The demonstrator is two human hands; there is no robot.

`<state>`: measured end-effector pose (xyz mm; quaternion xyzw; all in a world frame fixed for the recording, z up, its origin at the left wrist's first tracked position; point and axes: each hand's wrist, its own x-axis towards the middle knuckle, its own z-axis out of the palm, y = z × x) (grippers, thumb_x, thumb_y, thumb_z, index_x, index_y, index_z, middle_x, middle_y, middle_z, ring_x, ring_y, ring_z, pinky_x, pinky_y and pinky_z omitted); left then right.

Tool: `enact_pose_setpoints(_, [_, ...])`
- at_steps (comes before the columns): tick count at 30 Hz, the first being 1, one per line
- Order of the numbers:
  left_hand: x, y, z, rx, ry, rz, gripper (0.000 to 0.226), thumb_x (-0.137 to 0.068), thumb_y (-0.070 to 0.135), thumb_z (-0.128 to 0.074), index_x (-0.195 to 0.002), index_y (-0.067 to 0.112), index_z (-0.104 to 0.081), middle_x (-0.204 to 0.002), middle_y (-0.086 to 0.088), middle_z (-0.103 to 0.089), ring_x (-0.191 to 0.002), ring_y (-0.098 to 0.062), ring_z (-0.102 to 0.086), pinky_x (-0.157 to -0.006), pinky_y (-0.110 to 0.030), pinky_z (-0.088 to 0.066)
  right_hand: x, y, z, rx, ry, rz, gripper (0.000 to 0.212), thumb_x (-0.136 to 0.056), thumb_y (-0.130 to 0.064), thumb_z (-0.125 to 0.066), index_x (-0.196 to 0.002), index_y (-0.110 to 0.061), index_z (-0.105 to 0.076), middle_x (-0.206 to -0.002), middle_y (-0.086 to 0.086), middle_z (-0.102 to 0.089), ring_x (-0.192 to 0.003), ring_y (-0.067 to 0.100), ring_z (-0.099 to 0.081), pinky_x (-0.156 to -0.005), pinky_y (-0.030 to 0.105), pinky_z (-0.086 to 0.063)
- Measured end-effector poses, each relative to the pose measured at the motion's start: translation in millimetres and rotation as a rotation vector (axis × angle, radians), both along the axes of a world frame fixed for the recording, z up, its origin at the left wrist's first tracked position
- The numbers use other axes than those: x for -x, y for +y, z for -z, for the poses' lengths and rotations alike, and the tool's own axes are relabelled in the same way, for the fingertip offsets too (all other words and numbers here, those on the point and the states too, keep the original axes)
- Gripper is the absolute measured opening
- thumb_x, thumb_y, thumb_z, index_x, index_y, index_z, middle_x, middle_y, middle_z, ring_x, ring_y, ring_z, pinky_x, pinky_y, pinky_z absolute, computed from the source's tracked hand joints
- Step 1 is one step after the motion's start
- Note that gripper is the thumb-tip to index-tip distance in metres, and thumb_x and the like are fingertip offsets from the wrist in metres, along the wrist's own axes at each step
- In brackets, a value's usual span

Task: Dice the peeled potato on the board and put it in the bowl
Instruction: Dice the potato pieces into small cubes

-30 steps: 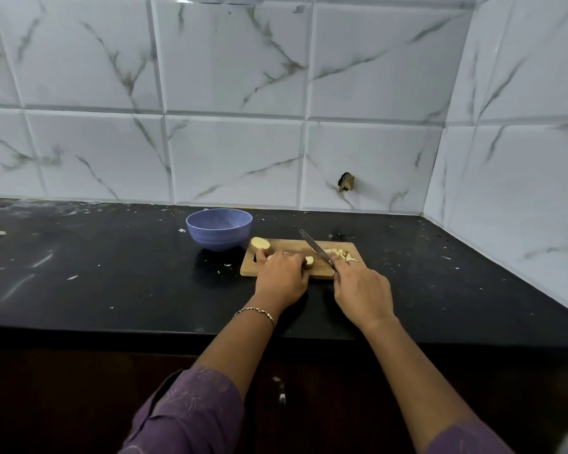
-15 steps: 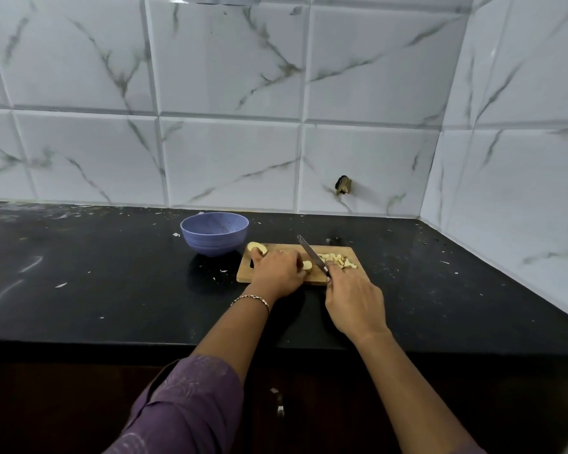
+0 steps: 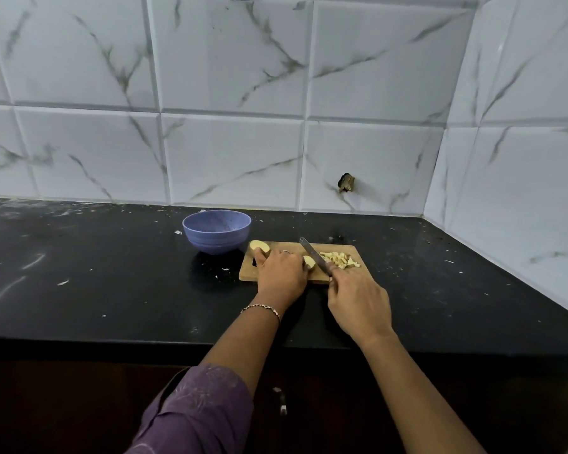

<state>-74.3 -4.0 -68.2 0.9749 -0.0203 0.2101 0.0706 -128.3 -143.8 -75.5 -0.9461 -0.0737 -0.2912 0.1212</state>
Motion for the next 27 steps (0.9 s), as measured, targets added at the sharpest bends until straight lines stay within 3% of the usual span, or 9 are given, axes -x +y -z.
enact_pose_setpoints(4, [8.5, -2.4, 3.4, -0.059, 0.018, 0.034, 0.034, -0.102, 0.032, -0.037, -0.111, 0.021, -0.068, -0.125, -0.001, -0.061, -0.123, -0.024, -0.045, -0.108, -0.059, -0.011, 5.4, 0.8, -0.5, -0.024, -0.008, -0.005, 0.039, -0.101, -0.032, -0.047, -0.139, -0.033, -0.053, -0.096, -0.008, -0.063, -0.085, 0.011, -0.060, -0.068, 0.029, -0.054])
enact_pose_setpoints(17, [21.6, -3.1, 7.8, -0.051, 0.116, 0.077, 0.047, -0.104, 0.040, -0.025, -0.137, 0.018, -0.050, -0.149, -0.001, -0.044, -0.134, -0.028, -0.033, -0.112, -0.060, -0.008, 18.3, 4.1, -5.9, 0.016, -0.029, -0.010, 0.031, -0.100, -0.029, -0.048, -0.129, -0.029, -0.060, -0.096, -0.008, -0.066, -0.086, 0.010, -0.062, -0.069, 0.028, -0.055])
enact_pose_setpoints(27, [21.8, -3.0, 7.6, -0.049, 0.128, 0.077, 0.045, -0.104, 0.038, -0.027, -0.137, 0.017, -0.050, -0.150, -0.002, -0.043, -0.135, -0.028, -0.033, -0.112, -0.060, -0.007, 15.3, 12.5, -7.5, 0.147, 0.010, -0.001, 0.028, -0.097, -0.018, -0.050, -0.121, -0.025, -0.062, -0.093, -0.002, -0.068, -0.081, 0.018, -0.066, -0.063, 0.032, -0.052])
